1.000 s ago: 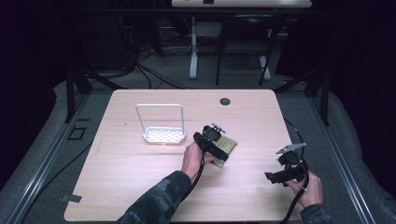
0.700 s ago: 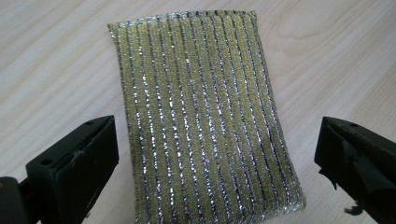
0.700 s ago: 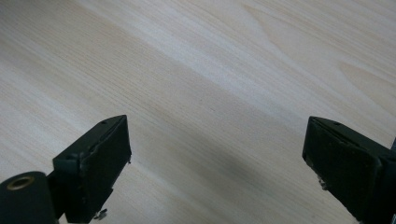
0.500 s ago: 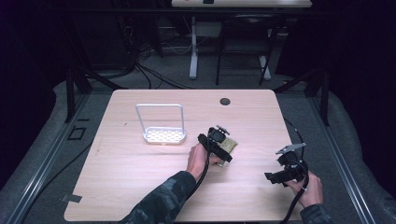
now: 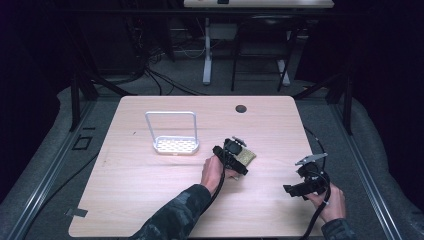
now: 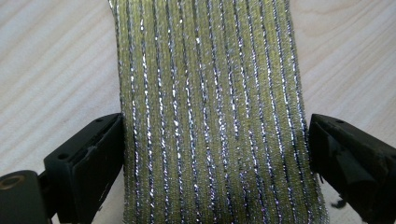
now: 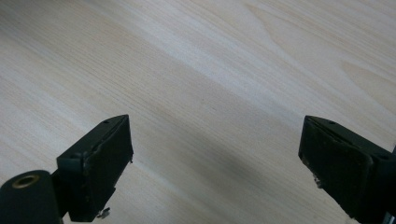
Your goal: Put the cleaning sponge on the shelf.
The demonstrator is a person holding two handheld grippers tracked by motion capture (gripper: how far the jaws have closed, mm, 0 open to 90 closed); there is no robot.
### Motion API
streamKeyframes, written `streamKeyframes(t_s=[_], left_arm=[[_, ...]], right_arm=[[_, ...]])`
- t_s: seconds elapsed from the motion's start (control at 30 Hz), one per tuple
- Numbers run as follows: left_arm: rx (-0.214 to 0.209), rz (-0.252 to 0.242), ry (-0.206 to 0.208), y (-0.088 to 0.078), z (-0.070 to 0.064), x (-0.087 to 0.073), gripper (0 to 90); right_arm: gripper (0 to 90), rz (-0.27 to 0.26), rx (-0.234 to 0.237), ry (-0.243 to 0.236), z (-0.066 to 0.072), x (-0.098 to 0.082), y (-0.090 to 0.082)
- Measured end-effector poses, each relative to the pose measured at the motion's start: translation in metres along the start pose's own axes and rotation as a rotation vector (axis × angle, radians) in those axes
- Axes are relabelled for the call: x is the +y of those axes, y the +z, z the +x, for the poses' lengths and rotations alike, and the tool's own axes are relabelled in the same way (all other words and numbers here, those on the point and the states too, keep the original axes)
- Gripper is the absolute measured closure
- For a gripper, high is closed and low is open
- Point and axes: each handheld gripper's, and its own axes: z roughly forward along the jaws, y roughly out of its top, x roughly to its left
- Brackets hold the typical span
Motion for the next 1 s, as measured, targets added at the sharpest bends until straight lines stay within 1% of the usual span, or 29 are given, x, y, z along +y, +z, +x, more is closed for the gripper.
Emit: streamKeyframes(t_s=[0.17,0.3,0.47,0.6,0.8,0.87,1.0], left_arm=[[0.008,-0.006,0.005,-0.001,-0.001,0.0,8.6],[0.001,-0.017,0.007,-0.002,-0.001,-0.002,11.8],[-0.001,-0.038,0.014,-0.005,-0.001,-0.005,18.4],[-0.008,-0.053,0.008,-0.008,0.001,-0.006,23.4],[-0.02,-0.068,0.015,-0.017,0.003,-0.008,24.4],[-0.015,-0.071,0.022,-0.02,0.003,-0.01,24.6],[-0.022,-0.084,0.036,-0.031,0.005,-0.015,24.7]], right_arm=[[9.5,-0.001,0.003,0.002,0.0,0.0,0.0],[9.6,-0.002,0.004,0.004,0.0,0.0,-0.001],[9.6,-0.005,0.0,0.003,0.0,0.0,-0.001],[9.6,-0.003,-0.001,0.003,0.0,0.0,-0.002],[9.7,-0.006,0.003,0.005,0.0,0.0,-0.001],[9.8,-0.006,0.0,0.003,0.0,0.0,-0.001],[9.9,-0.006,0.0,0.003,0.0,0.0,-0.001]])
